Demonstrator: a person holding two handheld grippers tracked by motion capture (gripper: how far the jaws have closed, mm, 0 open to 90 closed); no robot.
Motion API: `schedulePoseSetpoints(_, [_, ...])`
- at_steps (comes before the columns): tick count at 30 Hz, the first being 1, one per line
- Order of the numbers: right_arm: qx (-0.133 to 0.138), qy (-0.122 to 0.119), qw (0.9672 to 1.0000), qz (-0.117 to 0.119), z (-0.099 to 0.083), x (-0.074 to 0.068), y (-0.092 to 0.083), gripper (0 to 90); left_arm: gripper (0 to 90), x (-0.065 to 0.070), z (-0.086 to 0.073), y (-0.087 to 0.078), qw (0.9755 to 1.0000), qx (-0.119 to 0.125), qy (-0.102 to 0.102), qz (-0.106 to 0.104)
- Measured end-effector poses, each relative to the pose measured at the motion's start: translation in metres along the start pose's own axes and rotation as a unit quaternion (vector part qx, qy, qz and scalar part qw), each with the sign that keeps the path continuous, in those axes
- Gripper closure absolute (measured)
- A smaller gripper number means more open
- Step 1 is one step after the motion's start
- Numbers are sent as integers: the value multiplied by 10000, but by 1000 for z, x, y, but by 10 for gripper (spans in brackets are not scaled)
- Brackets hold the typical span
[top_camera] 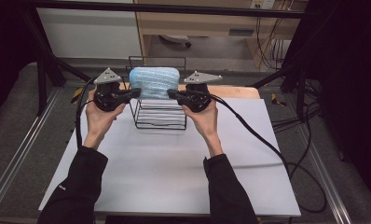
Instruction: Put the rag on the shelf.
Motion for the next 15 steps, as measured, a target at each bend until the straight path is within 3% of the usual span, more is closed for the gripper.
schedulePoseSetpoints(15, [159,-65,9994,-307,-8,14,11,896,899,-8,-4,15,9998,48,-94,165])
Point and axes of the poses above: each handheld gripper's, and its own axes: y roughly forward along the jaws, z roughly out of its top, x roughly to its right, the point moved 9 cm from there along y, roughly forward along the jaws, and after that the axes turned 1 degree about -x, right-handed, at the moved point
